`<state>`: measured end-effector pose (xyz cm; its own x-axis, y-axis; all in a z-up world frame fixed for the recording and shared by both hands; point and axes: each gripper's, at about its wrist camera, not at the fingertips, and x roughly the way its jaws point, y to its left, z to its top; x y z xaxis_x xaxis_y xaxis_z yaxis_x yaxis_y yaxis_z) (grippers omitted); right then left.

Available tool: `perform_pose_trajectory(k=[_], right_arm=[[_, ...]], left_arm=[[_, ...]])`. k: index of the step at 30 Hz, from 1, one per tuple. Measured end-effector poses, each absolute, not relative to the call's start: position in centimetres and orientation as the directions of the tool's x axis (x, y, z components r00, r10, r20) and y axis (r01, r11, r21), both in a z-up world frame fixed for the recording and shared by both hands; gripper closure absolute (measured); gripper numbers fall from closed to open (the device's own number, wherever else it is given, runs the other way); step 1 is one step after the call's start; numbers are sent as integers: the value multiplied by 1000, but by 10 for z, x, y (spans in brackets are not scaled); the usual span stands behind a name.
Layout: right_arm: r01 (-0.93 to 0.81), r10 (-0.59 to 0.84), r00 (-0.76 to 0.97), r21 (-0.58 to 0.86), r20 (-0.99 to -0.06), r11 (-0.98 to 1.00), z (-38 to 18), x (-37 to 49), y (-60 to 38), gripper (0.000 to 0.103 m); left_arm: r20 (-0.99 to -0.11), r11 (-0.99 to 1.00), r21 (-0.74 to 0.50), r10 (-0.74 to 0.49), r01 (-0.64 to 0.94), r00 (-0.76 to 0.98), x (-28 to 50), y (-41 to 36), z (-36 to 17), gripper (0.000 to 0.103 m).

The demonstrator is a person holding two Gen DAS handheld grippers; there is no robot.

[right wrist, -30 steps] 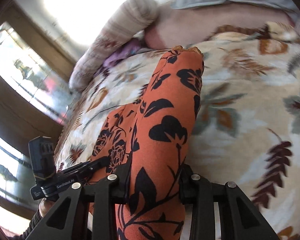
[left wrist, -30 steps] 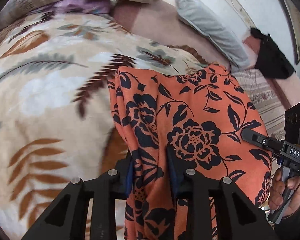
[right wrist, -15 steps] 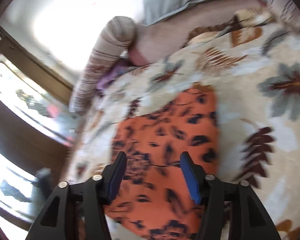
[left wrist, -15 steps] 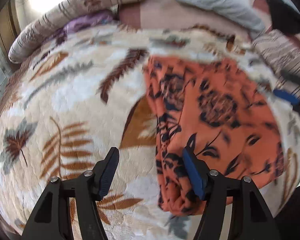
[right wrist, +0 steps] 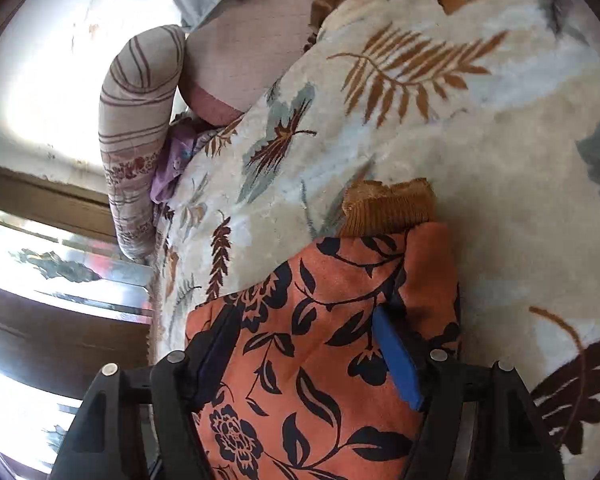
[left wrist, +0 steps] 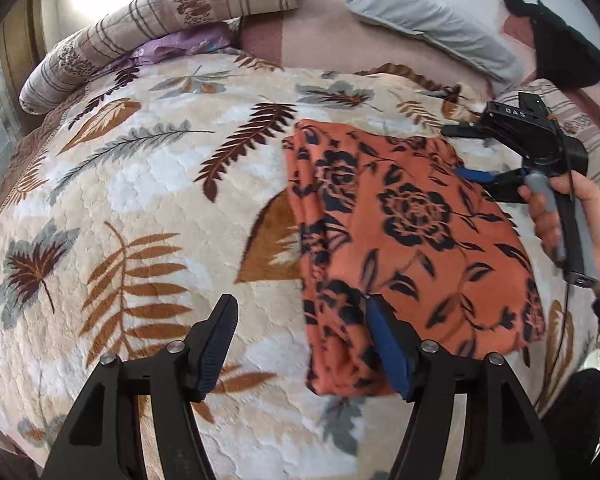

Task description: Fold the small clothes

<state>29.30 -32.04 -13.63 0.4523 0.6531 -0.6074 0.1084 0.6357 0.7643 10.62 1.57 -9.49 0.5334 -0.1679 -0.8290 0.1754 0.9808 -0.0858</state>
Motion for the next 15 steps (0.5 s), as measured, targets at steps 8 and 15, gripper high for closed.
perform_pose_trajectory(k=[8,15], right_arm=[[-45,703,499,795,-507,605,-87,189,-302,31],[26,687,466,784,-558,620,-124,137,-281,29]], left_arm=[[-867,990,-43,-105,136,488,119,16,-128,27],[-869,991,-19,-82,133,488,118,14,-123,27]])
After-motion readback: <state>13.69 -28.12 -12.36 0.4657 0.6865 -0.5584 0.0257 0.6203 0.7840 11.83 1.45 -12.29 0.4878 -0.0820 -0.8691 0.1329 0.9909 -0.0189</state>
